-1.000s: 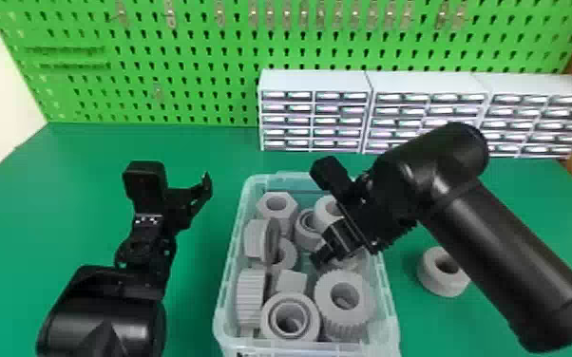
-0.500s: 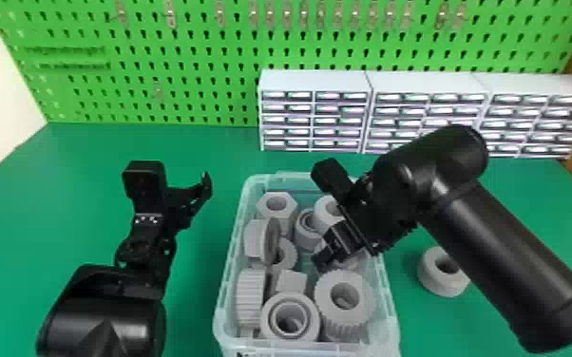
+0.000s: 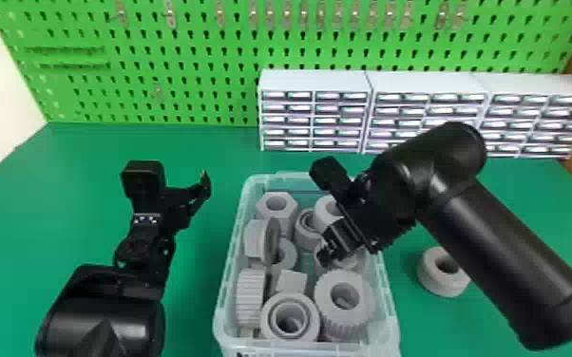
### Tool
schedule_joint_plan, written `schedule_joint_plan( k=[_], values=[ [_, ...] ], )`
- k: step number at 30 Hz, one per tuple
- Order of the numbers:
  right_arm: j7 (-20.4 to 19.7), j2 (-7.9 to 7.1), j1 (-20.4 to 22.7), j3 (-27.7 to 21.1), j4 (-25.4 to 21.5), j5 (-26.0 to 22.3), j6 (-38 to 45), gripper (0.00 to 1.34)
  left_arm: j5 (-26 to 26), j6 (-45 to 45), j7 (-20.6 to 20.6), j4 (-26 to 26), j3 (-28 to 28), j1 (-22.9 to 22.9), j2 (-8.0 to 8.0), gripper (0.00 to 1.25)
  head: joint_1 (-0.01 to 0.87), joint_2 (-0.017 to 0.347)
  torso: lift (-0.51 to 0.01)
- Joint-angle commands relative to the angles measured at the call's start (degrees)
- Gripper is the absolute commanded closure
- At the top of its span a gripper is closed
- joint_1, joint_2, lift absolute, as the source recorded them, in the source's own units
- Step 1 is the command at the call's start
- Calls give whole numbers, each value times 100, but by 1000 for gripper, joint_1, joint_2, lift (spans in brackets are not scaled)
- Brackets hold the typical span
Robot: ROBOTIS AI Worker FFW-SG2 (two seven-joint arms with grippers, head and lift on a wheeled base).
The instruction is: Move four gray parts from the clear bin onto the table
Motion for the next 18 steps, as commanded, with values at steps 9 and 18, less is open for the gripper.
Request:
schedule_joint_plan(
  k=[9,18],
  values=[
    [0,0,-24,-68,-106,-72,-9,1018,0,0,0,0,1,8,2,180,693,72,-52],
    [0,-9,-42,-305,-537,-54,70,1018,0,0,0,0,-8,8,2,180,693,72,-52]
  ],
)
